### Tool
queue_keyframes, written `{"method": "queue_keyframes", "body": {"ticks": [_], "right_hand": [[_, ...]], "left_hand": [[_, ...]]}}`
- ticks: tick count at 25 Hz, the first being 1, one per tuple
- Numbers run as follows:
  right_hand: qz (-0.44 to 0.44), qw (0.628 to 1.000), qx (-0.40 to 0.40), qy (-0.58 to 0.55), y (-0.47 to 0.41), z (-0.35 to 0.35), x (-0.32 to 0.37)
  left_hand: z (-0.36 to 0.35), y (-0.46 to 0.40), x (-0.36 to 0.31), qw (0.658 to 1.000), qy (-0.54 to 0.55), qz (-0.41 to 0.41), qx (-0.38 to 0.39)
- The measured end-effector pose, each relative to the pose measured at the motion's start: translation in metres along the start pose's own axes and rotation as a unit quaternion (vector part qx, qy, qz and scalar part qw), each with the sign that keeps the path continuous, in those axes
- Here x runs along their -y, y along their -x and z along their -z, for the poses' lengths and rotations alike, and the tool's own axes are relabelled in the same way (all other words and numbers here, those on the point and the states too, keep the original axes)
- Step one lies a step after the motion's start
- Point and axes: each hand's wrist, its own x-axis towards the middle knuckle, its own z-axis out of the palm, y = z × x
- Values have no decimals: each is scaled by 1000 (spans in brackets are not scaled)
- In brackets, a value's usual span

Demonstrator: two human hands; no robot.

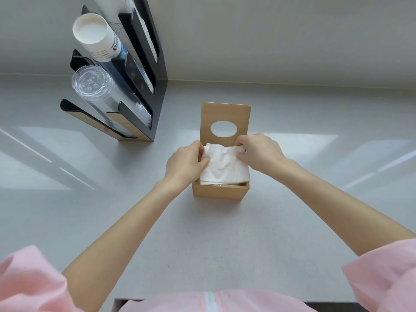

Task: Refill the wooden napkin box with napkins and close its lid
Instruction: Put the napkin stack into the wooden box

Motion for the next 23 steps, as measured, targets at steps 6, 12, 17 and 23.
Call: {"method": "queue_keyframes", "body": {"ticks": [6, 12, 17, 23], "right_hand": [[66, 983, 11, 168, -3, -18, 11], [143, 961, 36, 234, -3, -32, 20], [171, 951, 38, 254, -3, -40, 19], [152, 962, 31, 225, -4, -38, 14]], "left_hand": [[-9, -4, -13, 960, -272, -65, 19], [-18, -6, -29, 905, -394, -116, 113], [-23, -7, -34, 888, -418, -125, 144], [-15, -3, -37, 896, -399, -126, 148]]}}
